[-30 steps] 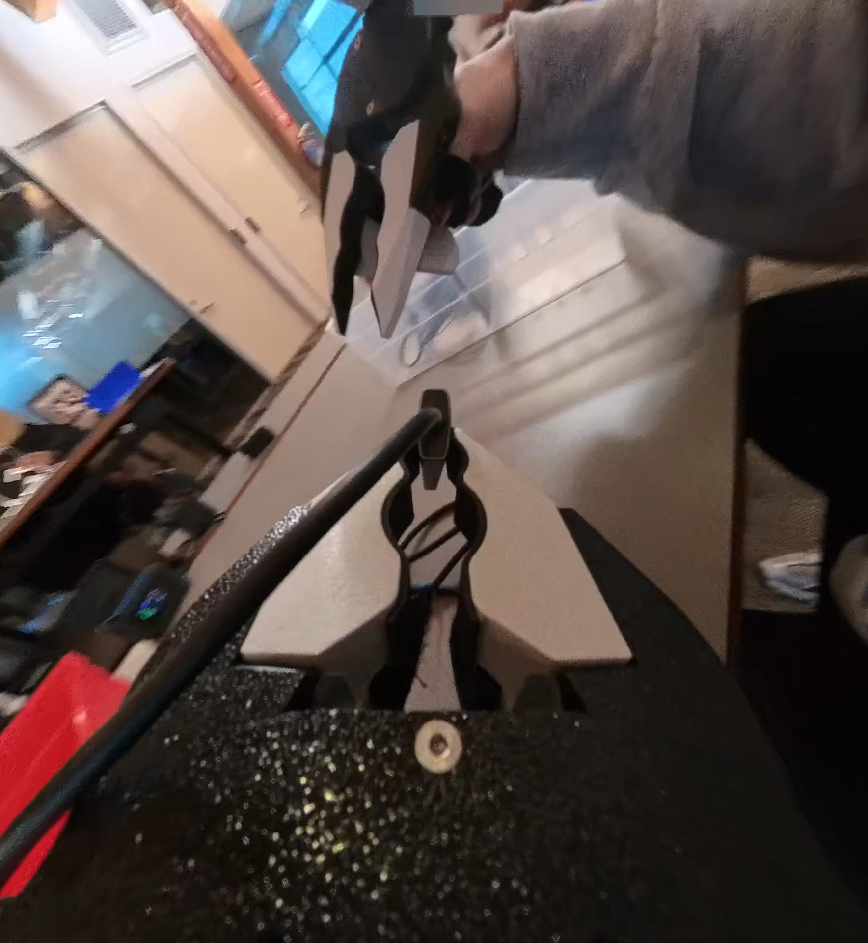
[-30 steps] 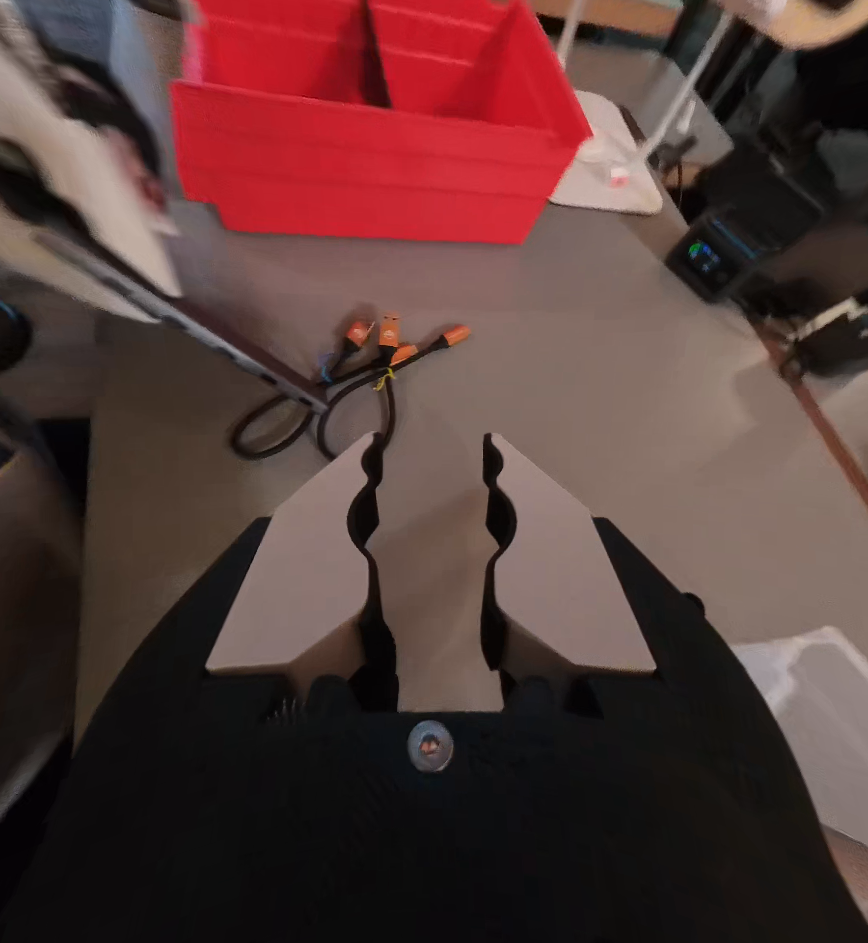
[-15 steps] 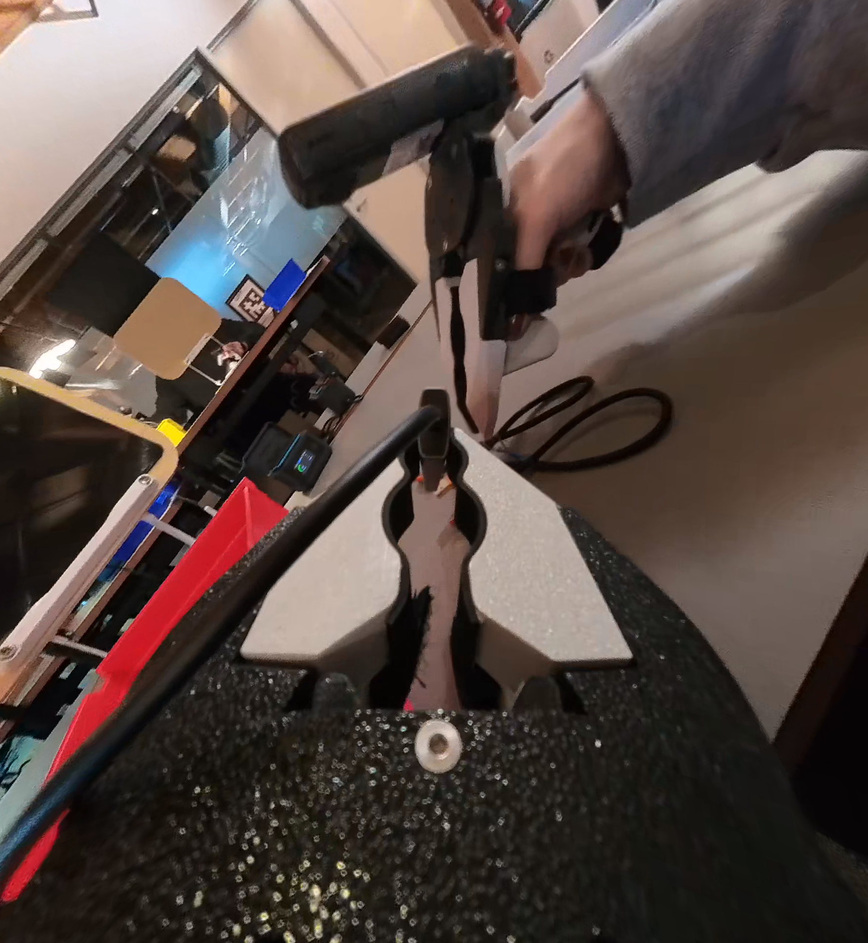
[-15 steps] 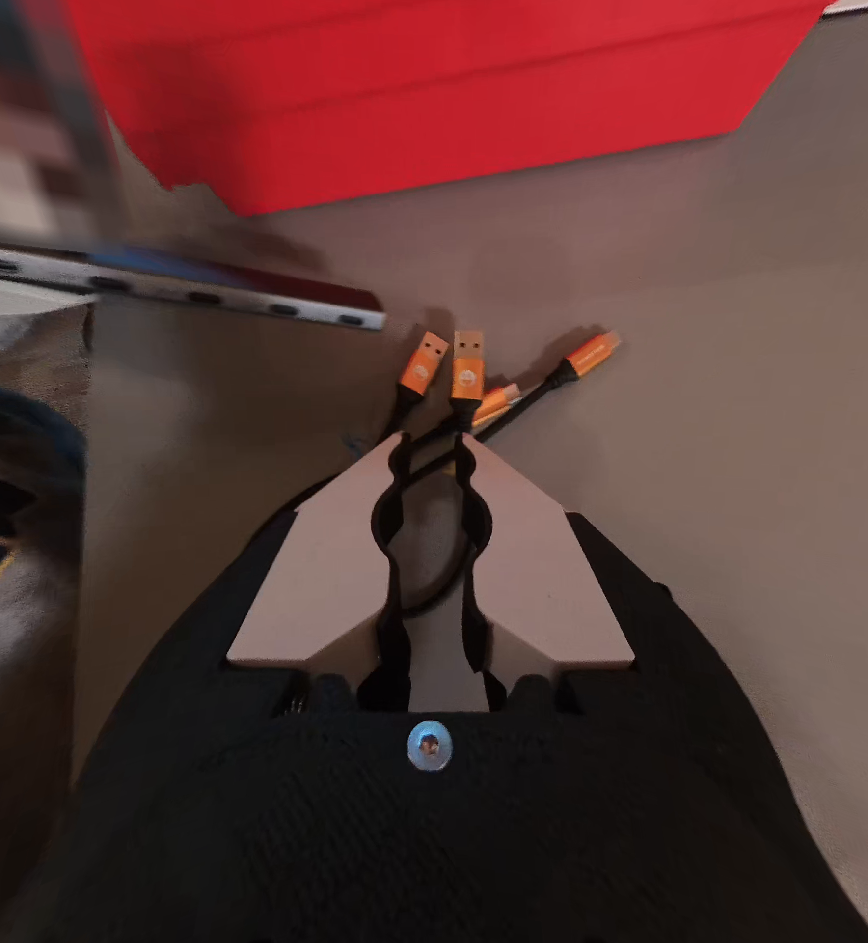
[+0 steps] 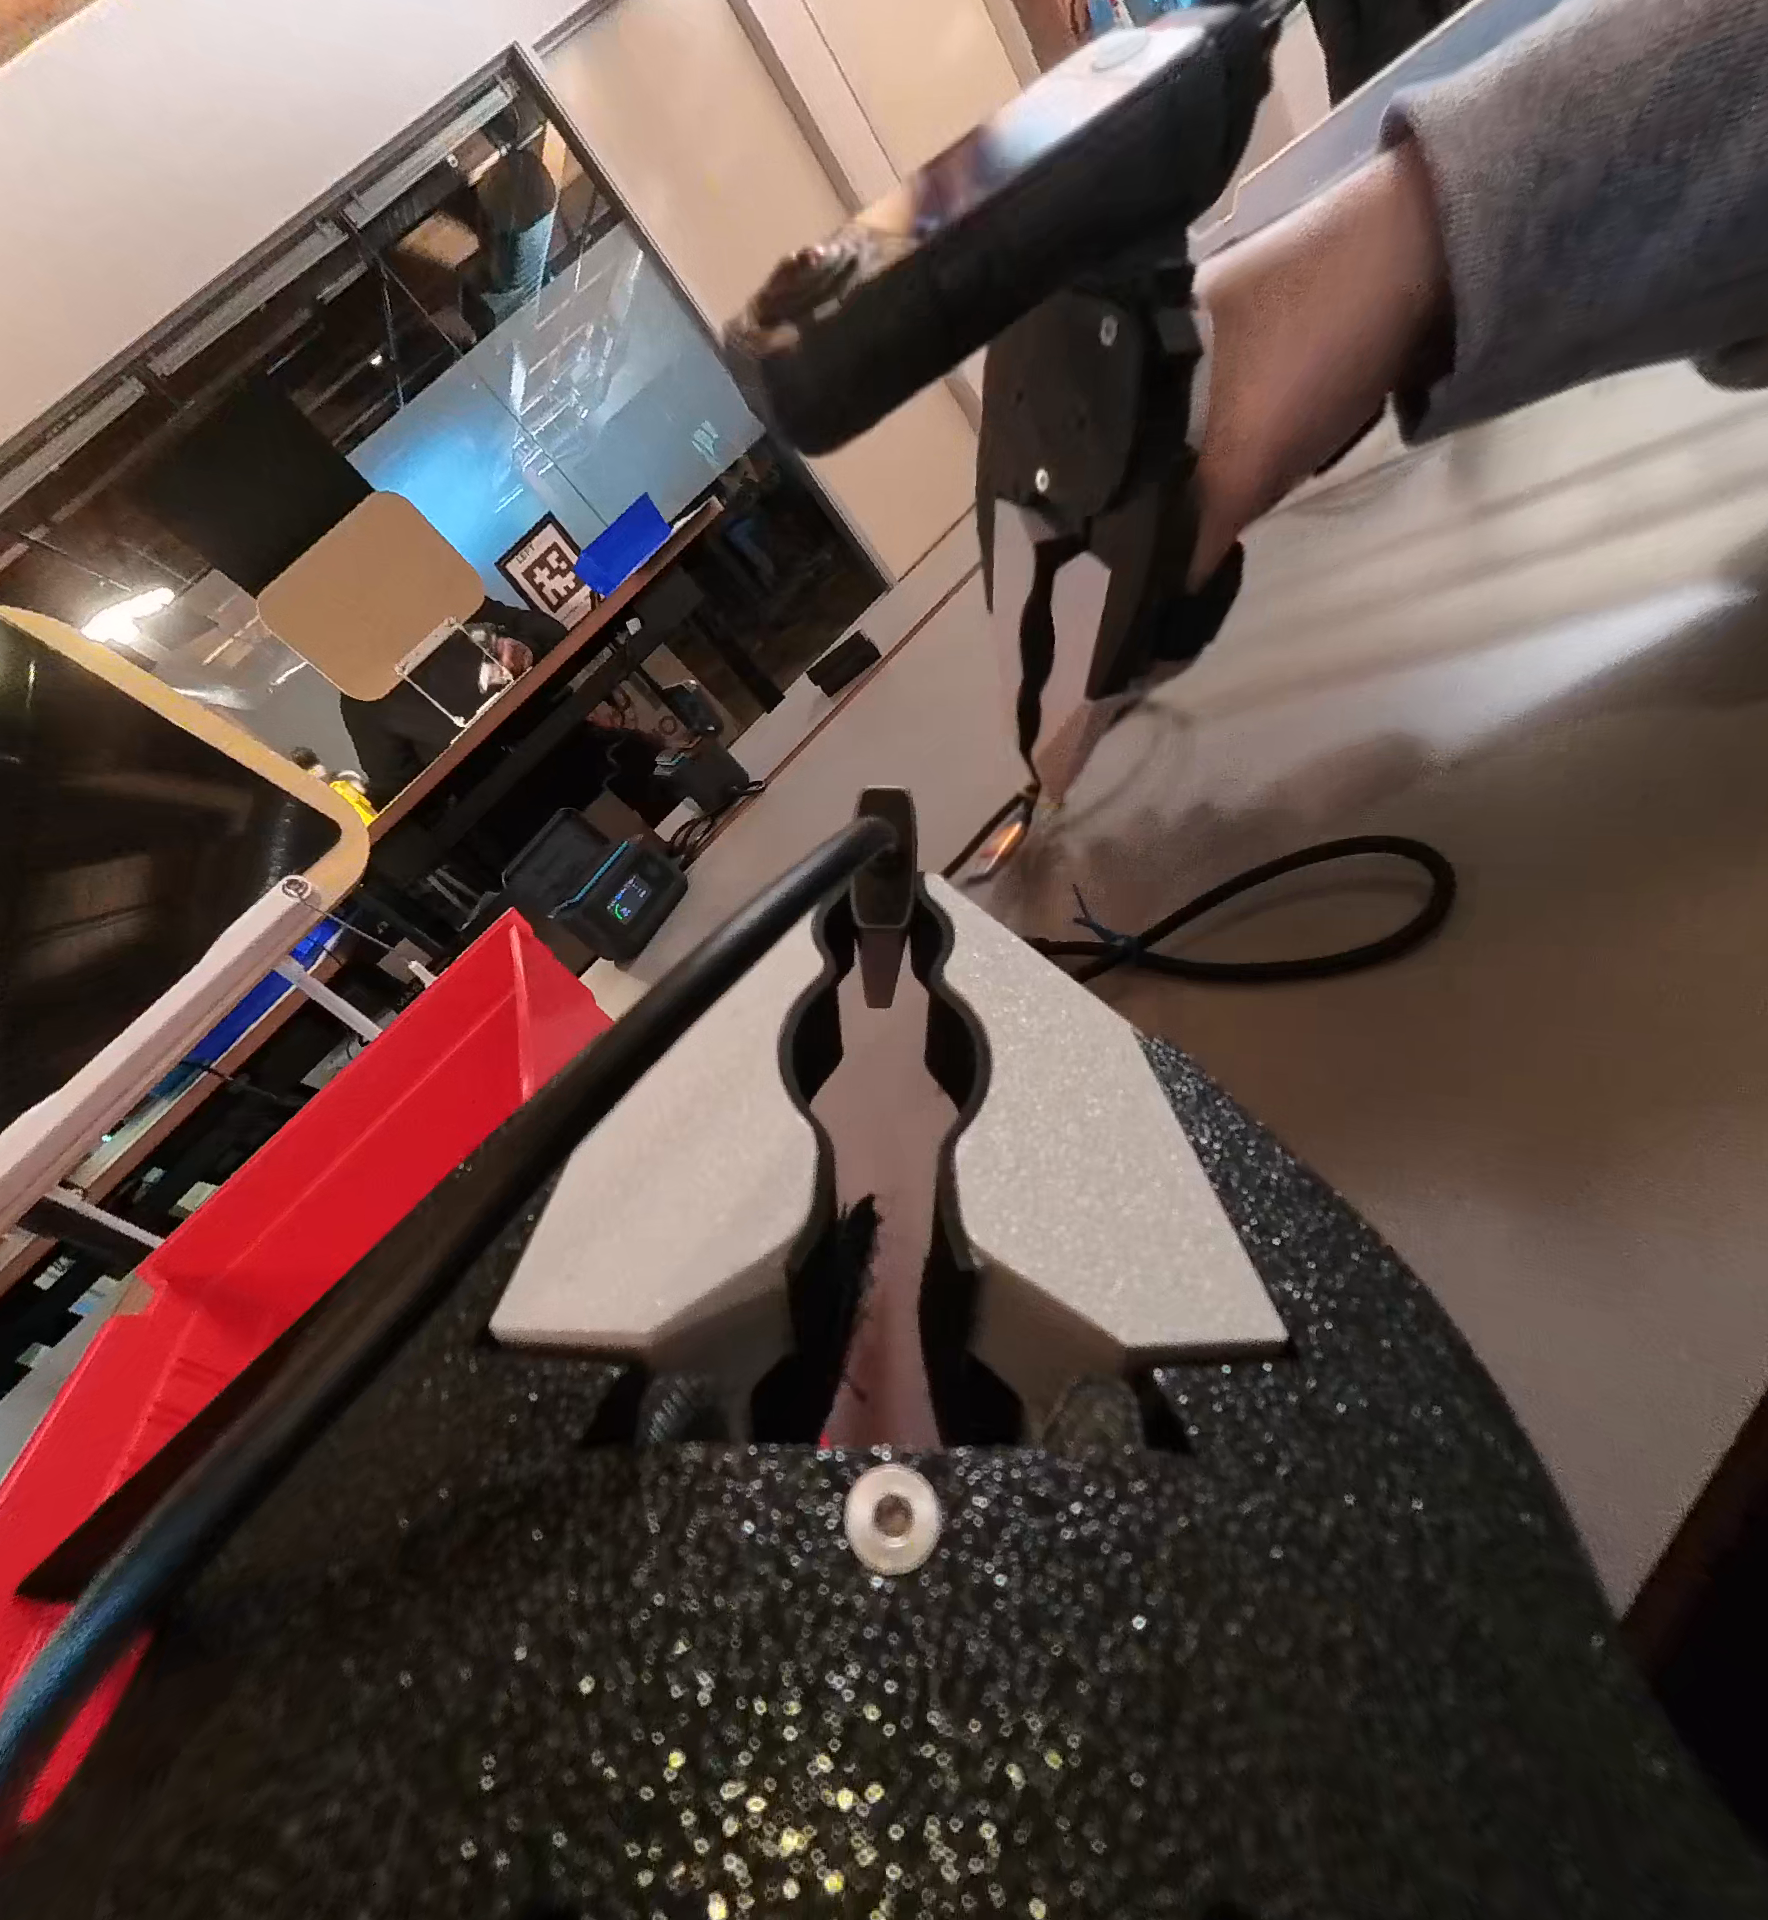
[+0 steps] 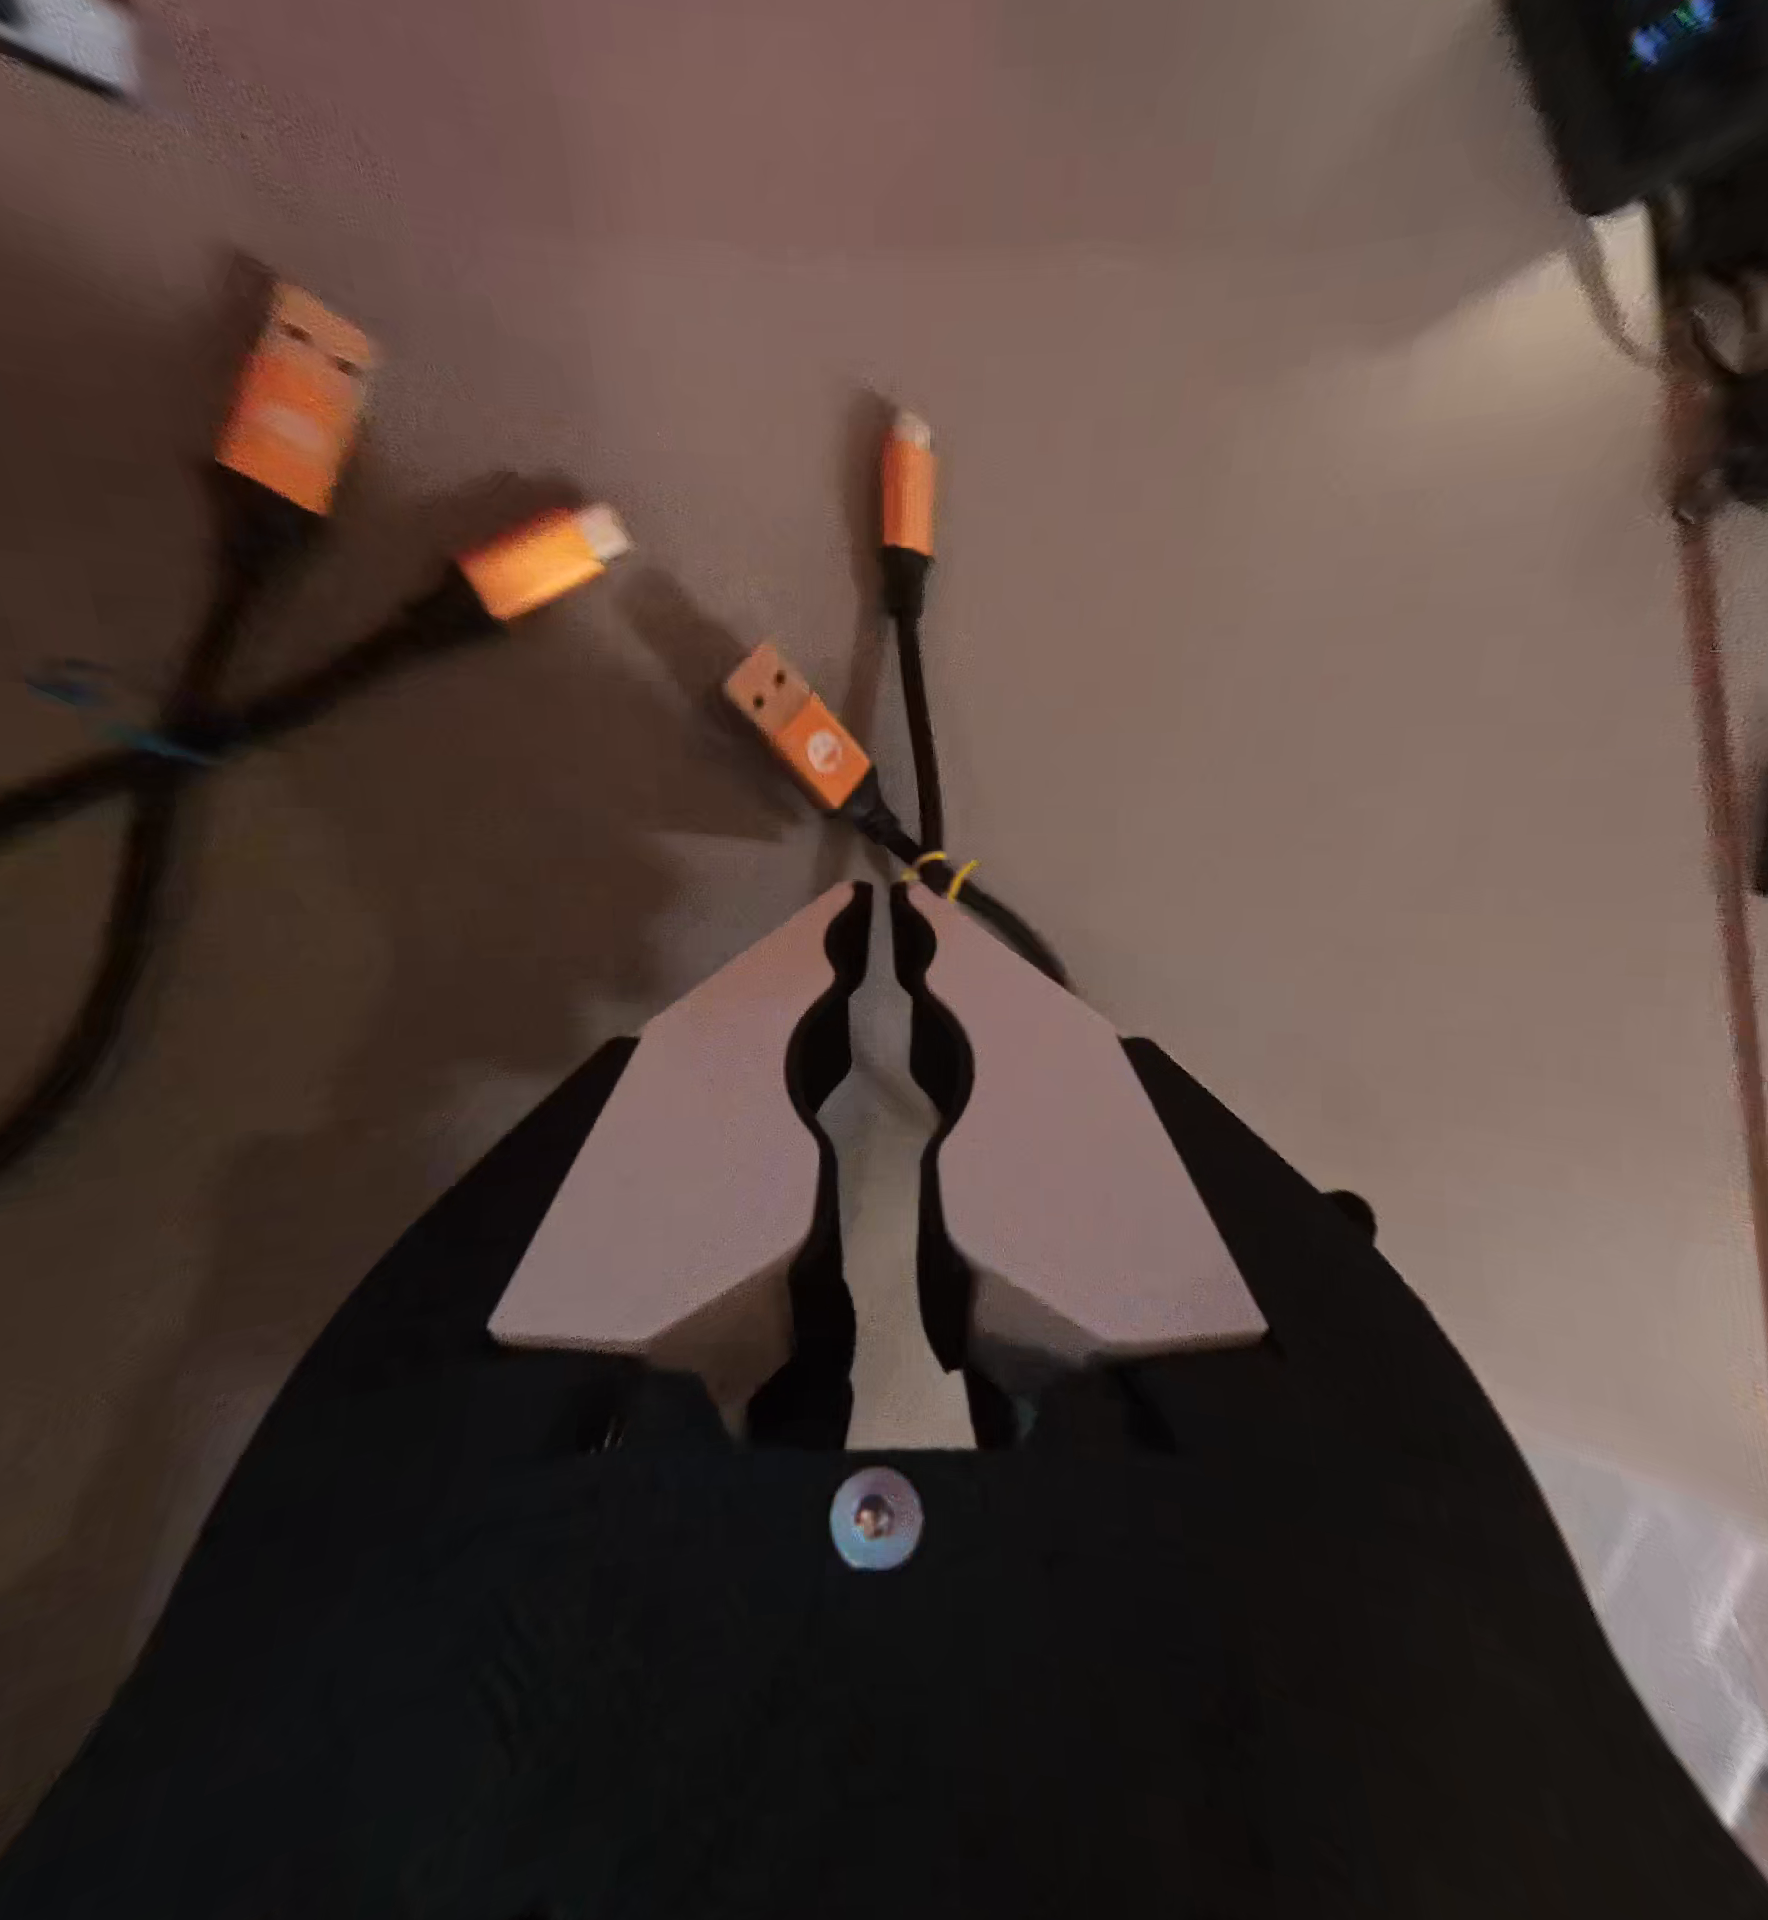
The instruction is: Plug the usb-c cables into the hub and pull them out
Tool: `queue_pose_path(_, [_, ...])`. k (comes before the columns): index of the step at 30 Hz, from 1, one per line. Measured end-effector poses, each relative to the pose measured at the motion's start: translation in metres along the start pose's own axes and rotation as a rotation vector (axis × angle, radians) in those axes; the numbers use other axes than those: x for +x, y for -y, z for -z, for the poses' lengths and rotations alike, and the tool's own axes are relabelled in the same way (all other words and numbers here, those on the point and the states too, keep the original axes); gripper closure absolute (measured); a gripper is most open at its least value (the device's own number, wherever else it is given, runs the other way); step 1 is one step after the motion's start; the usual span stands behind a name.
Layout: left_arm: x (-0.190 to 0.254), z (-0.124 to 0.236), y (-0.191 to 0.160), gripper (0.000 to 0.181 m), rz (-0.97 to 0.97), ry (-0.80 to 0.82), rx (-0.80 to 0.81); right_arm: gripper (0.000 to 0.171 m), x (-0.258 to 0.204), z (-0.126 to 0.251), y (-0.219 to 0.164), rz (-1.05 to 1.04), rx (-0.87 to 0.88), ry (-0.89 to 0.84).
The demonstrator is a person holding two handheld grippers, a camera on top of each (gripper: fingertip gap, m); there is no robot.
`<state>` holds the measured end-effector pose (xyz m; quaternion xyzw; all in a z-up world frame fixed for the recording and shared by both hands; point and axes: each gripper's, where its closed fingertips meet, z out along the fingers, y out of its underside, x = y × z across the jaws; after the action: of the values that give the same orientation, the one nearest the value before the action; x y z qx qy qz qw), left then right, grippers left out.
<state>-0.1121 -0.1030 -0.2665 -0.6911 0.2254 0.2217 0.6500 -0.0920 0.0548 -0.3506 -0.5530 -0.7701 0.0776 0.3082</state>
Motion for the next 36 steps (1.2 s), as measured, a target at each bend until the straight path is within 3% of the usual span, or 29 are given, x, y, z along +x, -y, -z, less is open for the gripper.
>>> queue_pose_path(2, [0.0, -0.002, -0.001, 0.175, 0.003, 0.007, -0.002, 0.168, -0.003, 0.004, 0.005, -0.087, 0.05, 0.054])
queue_pose_path(6, [-0.001, -0.004, -0.004, 0.175, -0.02, 0.026, -0.017, 0.152, -0.045, 0.023, 0.046, -0.4, 0.261, 0.456])
queue_pose_path(9, [-0.002, -0.006, -0.007, 0.175, -0.044, 0.039, -0.037, 0.15, -0.059, 0.014, 0.05, -0.406, 0.233, 0.478])
queue_pose_path(15, [-0.001, -0.006, -0.011, 0.175, -0.111, 0.056, -0.067, 0.143, -0.074, 0.001, 0.039, -0.262, 0.061, 0.349])
queue_pose_path(18, [-0.001, -0.006, -0.012, 0.175, -0.133, 0.059, -0.072, 0.153, -0.071, -0.004, 0.042, -0.259, 0.06, 0.308])
queue_pose_path(22, [0.001, -0.007, -0.012, 0.175, -0.117, 0.04, -0.069, 0.166, -0.077, -0.002, 0.045, -0.21, 0.118, 0.405])
queue_pose_path(27, [0.007, -0.011, -0.008, 0.175, 0.016, -0.057, -0.043, 0.167, -0.066, 0.039, 0.041, -0.061, 0.225, 0.49])
queue_pose_path(30, [0.014, -0.014, -0.004, 0.175, 0.103, -0.133, -0.015, 0.167, -0.077, 0.075, 0.042, 0.179, 0.264, 0.571])
queue_pose_path(36, [0.03, -0.018, -0.004, 0.175, 0.069, -0.214, -0.018, 0.167, -0.101, 0.099, 0.035, 0.431, 0.1, 0.683])
